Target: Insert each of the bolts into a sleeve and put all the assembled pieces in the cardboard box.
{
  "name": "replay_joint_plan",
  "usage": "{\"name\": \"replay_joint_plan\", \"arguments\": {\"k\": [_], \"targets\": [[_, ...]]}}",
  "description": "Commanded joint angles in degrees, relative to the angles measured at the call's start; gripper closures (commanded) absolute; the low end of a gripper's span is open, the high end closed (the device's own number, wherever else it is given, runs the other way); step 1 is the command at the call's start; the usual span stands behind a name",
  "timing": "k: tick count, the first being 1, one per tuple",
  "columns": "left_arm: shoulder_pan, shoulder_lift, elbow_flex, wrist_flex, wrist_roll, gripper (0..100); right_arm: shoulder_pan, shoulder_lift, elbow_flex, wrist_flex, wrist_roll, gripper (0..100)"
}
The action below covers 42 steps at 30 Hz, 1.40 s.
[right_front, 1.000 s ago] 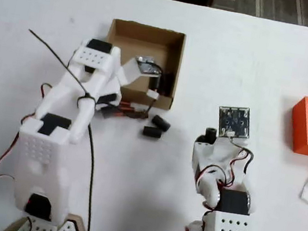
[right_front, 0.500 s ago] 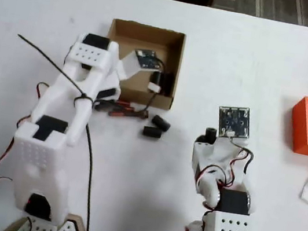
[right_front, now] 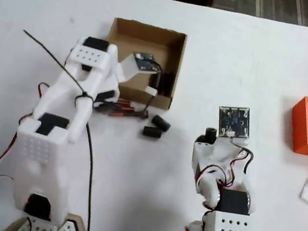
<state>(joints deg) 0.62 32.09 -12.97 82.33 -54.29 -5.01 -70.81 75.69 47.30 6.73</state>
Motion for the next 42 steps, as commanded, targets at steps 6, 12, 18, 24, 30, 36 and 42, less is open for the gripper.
{"name": "replay_joint_plan", "arguments": {"k": [6,12,18,24,30,36,42], "targets": [[2.1,-0.4,11.0,-0.8,-1.5,85,0.5,-1.6,-0.4,-1.5,-0.6,97.5],[5.3,-6.9,15.7,-0.4,-1.1,88,0.5,-1.6,-0.4,-1.5,-0.6,97.5],[6.2,-23.3,24.0,-0.4,-1.5,88,0.4,-1.6,-0.4,-1.5,-0.6,97.5],[5.7,-34.0,31.3,-0.4,-1.5,86,0.2,-1.6,-0.4,-1.5,-0.6,97.5],[5.6,-34.7,36.3,-0.8,-1.1,77,0.2,-1.6,-0.4,-1.5,-0.6,97.5],[5.2,-35.2,35.6,-1.4,-1.1,77,0.2,-1.6,-0.4,-1.5,-0.6,97.5],[-1.0,-34.5,30.3,-13.5,4.3,77,0.2,-1.6,-0.4,-1.5,-0.6,97.5]]}}
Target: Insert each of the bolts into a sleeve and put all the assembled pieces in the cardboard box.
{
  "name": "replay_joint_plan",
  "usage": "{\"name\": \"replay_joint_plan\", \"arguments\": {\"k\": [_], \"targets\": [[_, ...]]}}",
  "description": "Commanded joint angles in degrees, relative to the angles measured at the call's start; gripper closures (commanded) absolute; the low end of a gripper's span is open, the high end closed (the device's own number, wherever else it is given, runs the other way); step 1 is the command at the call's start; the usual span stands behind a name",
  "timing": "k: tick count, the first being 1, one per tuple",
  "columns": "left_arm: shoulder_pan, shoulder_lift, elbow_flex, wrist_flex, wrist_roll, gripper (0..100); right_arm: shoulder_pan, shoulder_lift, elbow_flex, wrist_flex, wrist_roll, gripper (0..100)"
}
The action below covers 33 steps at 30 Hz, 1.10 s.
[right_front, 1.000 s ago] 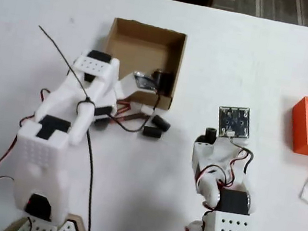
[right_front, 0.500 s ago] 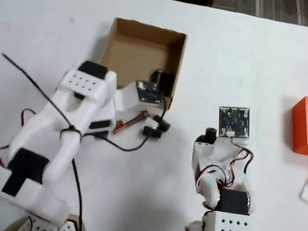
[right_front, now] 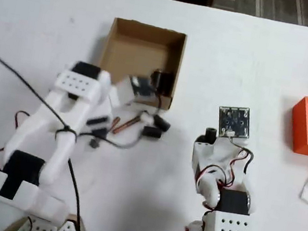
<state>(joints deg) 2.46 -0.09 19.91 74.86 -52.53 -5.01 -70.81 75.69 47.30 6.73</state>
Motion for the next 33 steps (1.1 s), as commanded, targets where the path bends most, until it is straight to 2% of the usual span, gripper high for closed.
{"name": "replay_joint_plan", "arguments": {"k": [1,5,9,13,33], "targets": [[-3.1,-2.0,-2.1,-7.4,2.1,77,0.2,-1.6,-0.4,-1.5,-0.6,97.5],[-3.4,3.1,-1.6,-8.2,-2.0,77,0.2,-1.6,-0.4,-1.5,-0.6,97.5],[-5.2,8.1,-4.4,-11.5,-2.3,77,0.2,-1.6,-0.4,-1.5,-0.6,97.5],[-6.9,10.8,-9.5,-11.6,-2.3,77,0.2,-1.6,-0.4,-1.5,-0.6,97.5],[-7.4,13.3,-12.9,-12.7,-2.7,77,0.1,-1.6,-0.4,-1.5,-0.6,97.5]]}}
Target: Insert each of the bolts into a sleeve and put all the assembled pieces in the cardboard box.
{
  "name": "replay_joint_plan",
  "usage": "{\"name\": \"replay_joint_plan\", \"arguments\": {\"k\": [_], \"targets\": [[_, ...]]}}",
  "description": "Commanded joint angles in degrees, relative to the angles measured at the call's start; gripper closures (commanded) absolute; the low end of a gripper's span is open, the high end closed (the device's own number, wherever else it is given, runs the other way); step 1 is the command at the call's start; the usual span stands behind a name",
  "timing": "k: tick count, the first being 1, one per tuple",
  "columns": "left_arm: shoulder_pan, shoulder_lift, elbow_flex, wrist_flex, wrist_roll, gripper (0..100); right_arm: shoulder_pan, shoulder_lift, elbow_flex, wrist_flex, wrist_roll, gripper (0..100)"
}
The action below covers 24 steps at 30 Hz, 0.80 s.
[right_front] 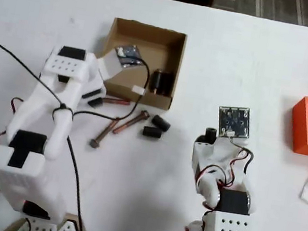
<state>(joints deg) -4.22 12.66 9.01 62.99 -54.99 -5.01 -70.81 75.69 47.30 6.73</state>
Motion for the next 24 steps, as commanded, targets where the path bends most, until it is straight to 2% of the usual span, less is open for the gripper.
{"name": "replay_joint_plan", "arguments": {"k": [1,7,24], "targets": [[-0.7,1.5,-2.0,-0.9,-0.3,77,0.1,-1.6,-0.4,-1.5,-0.6,97.5],[-0.7,5.5,-3.9,-1.6,0.2,78,0.1,-1.6,-0.4,-1.5,-0.6,97.5],[-0.4,5.8,-5.2,-3.6,0.2,79,0.1,-1.6,-0.4,-1.5,-0.6,97.5]]}}
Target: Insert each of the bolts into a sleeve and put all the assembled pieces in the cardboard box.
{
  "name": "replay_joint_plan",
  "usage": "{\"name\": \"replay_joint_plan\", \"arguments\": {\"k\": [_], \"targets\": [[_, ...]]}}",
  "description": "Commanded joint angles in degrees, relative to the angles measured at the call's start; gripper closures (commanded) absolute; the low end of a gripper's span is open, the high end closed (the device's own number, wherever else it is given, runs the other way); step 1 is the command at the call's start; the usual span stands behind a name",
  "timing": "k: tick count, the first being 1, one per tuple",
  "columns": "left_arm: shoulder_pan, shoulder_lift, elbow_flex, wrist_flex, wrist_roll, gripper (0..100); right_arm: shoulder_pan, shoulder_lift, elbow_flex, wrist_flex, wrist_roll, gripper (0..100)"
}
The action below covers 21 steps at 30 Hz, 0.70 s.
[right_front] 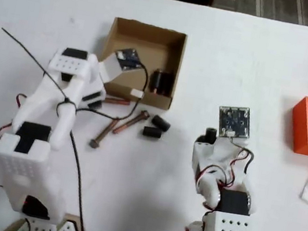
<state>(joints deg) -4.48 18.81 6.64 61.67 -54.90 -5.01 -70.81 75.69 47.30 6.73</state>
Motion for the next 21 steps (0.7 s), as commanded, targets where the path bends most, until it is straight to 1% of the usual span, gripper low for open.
{"name": "replay_joint_plan", "arguments": {"k": [1,8,13,14,15,17,19,21], "targets": [[-0.3,-0.2,-2.8,-2.6,0.1,79,0.1,-1.6,-0.4,-1.5,-0.6,97.5],[-0.1,4.2,-2.8,-2.2,0.1,79,0.3,-1.6,-0.4,-1.5,-0.6,97.5],[0.1,4.3,-3.0,2.1,-0.7,80,0.2,-1.6,-0.4,-1.5,-0.6,97.5],[0.1,4.3,-3.0,3.3,-1.9,80,0.2,-1.6,-0.4,-1.5,-0.6,97.5],[0.0,4.2,-3.0,4.9,-3.4,81,0.2,-1.6,-0.4,-1.5,-0.6,97.5],[-0.1,4.2,-3.0,7.6,-5.9,86,0.4,-1.6,-0.4,-1.5,-0.6,97.5],[-0.1,3.7,-2.9,10.1,-6.6,91,0.4,-1.6,-0.4,-1.5,-0.6,97.5],[-0.1,1.9,-2.4,12.0,-6.6,94,0.3,-1.6,-0.4,-1.5,-0.6,97.5]]}}
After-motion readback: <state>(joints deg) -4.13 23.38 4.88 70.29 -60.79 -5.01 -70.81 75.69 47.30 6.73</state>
